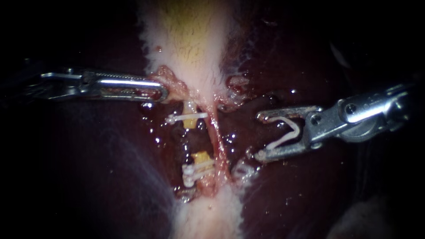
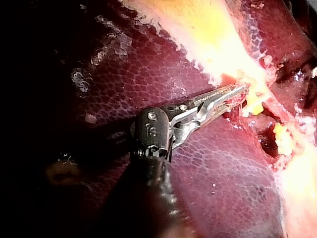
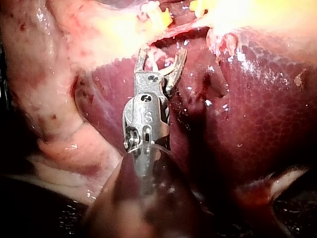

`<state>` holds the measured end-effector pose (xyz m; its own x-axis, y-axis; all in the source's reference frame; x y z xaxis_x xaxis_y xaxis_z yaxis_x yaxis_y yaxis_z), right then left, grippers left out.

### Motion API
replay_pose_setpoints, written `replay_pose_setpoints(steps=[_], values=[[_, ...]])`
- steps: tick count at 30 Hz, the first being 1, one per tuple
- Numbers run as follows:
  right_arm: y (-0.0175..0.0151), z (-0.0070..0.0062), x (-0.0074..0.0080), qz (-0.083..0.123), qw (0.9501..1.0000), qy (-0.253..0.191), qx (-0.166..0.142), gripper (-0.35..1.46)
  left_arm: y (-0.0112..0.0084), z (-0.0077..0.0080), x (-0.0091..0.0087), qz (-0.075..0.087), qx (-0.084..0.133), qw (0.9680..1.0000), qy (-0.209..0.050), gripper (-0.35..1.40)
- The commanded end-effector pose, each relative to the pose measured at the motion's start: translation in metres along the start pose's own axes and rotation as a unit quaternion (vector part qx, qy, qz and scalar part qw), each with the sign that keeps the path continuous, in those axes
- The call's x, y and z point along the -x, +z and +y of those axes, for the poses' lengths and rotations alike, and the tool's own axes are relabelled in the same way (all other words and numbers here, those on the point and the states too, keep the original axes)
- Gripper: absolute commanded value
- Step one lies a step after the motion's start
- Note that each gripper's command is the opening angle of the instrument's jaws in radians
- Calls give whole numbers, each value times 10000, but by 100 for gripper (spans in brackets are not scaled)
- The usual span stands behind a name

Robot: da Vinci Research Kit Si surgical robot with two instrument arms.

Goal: Clipping first clip right tube

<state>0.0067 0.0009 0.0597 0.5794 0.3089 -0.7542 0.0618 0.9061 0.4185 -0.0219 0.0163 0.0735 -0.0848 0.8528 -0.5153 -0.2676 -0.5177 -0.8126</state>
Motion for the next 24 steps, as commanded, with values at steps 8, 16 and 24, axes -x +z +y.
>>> replay_pose_setpoints(steps=[8,16,24], values=[[0,-2,-1,1,10000,3,1,50,-47,22,-31,-11,28,9999,-98,-35],[2,-2,-2,2,10000,5,-23,50,-75,57,-54,119,25,9999,-96,-35],[28,-8,2,7,9994,322,-160,49,-71,53,-49,123,16,9999,-82,-35]])
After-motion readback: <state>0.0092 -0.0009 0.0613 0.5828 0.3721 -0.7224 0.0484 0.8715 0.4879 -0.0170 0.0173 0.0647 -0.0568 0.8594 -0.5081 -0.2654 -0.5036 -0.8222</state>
